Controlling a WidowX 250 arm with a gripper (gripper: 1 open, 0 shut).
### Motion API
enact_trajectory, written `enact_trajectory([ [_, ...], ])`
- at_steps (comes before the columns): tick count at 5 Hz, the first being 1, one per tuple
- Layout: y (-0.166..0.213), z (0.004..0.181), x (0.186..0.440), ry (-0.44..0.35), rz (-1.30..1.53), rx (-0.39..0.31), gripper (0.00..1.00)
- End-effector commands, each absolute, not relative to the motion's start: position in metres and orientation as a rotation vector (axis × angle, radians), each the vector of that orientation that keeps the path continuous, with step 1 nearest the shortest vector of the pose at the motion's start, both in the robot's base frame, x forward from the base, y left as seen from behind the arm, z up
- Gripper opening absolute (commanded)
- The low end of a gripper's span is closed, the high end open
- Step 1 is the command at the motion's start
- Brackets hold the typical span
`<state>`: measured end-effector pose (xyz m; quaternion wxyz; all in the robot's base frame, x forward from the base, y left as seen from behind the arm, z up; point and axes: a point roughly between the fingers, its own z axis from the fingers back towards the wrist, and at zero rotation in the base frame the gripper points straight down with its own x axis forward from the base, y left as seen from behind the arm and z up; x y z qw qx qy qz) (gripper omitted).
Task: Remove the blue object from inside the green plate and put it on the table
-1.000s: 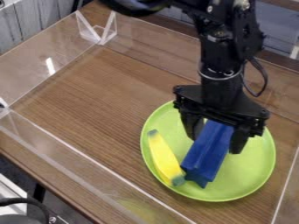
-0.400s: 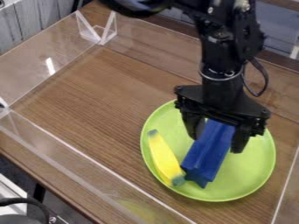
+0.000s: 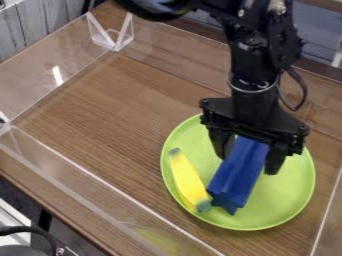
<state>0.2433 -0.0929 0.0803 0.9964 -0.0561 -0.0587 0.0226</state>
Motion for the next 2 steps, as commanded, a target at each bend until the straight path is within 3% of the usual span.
enact_trajectory([
  [1,-0.0934,0.0855,0.2477,-0.148,0.041,-0.114,1.0],
  [2,-0.0928,0.081,0.2474,-0.144,0.044,-0.113,1.0],
])
